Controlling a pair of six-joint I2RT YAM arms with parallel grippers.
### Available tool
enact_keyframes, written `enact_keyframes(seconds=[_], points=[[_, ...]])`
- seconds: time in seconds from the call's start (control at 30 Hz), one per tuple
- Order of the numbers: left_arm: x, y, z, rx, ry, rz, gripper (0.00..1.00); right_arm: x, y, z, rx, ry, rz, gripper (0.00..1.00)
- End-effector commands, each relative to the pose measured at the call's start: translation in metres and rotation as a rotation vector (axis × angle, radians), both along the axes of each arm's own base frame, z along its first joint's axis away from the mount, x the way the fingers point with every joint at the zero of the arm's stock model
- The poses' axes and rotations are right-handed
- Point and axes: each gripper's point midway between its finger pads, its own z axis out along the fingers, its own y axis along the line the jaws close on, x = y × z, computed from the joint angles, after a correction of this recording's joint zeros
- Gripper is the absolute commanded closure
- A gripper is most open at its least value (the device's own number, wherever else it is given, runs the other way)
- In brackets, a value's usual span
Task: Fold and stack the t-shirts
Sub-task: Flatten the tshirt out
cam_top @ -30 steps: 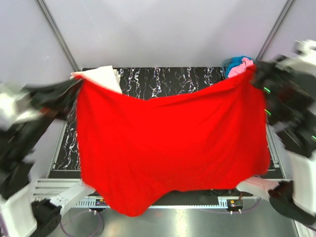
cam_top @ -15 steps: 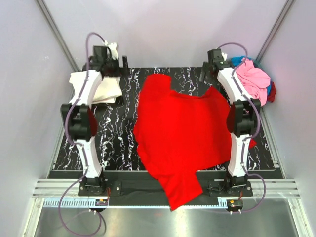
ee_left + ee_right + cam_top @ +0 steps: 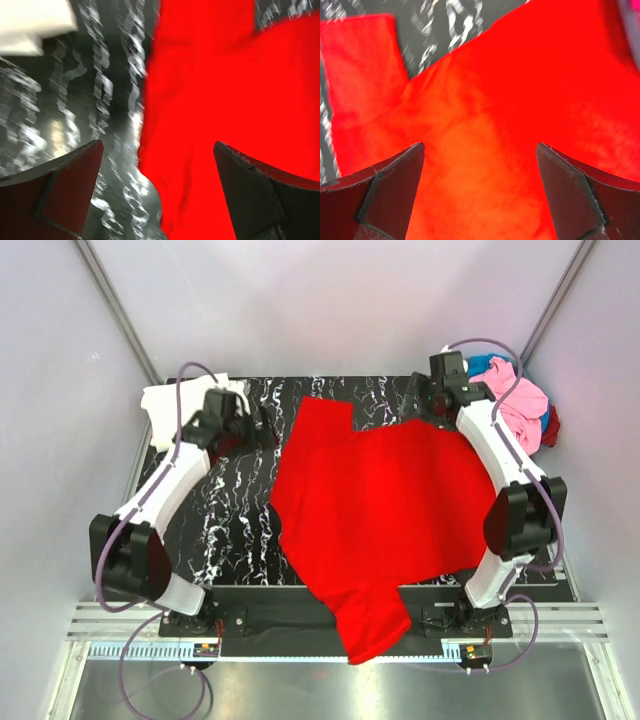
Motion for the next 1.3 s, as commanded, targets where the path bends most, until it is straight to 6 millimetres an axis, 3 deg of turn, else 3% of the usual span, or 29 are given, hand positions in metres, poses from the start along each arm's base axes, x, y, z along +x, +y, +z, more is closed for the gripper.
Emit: enact_keyframes(seconds=[0.0,0.03,0.13,0.2,0.27,0.3,0.33,0.37,0.4,0.43,0.5,0.6,0.73,0.8,0.93,1.27], points=[[-0.013,-0.028,-0.028,-0.020,-0.007,0.027,0.01,-0.026,0.027,-0.011,0.065,0.024,0.070,0.00],[-0.016,-0.042,-0.035,-0.021,-0.007,0.002,0.02,-0.036,0.036,-0.028,0.070,0.060,0.098,0.00],[-0.019,-0.066,-0.063,-0.054,0.036,-0.029,0.03,-0.055,0.063,-0.050,0.090,0.115,0.175,0.00],[-0.017,-0.077,-0.072,-0.071,0.056,-0.040,0.04,-0.064,0.071,-0.061,0.084,0.144,0.198,0.00],[-0.011,-0.093,-0.095,-0.064,0.095,-0.060,0.04,-0.081,0.081,-0.078,0.076,0.177,0.227,0.00],[-0.007,-0.095,-0.090,-0.068,0.080,-0.059,0.05,-0.082,0.087,-0.074,0.083,0.163,0.234,0.00],[-0.005,-0.099,-0.104,-0.053,0.110,-0.062,0.05,-0.092,0.092,-0.083,0.099,0.188,0.253,0.00],[0.004,-0.104,-0.101,-0.053,0.098,-0.063,0.05,-0.098,0.101,-0.080,0.110,0.180,0.273,0.00],[0.005,-0.102,-0.118,-0.012,0.142,-0.047,0.06,-0.105,0.104,-0.085,0.113,0.188,0.281,0.01],[0.007,-0.099,-0.123,0.021,0.156,-0.029,0.07,-0.109,0.107,-0.086,0.114,0.188,0.289,0.00],[0.022,-0.091,-0.119,0.090,0.140,0.017,0.09,-0.121,0.113,-0.087,0.113,0.193,0.313,0.00],[0.022,-0.079,-0.121,0.162,0.137,0.049,0.11,-0.133,0.115,-0.086,0.119,0.188,0.324,0.00],[0.013,-0.059,-0.109,0.222,0.097,0.078,0.12,-0.143,0.112,-0.086,0.134,0.176,0.320,0.00],[0.007,-0.049,-0.112,0.255,0.097,0.095,0.13,-0.146,0.112,-0.085,0.142,0.171,0.318,0.00],[0.002,-0.038,-0.122,0.315,0.114,0.095,0.25,-0.151,0.112,-0.090,0.156,0.179,0.322,0.00],[0.007,-0.039,-0.141,0.296,0.188,0.076,0.44,-0.158,0.106,-0.087,0.148,0.167,0.325,0.00]])
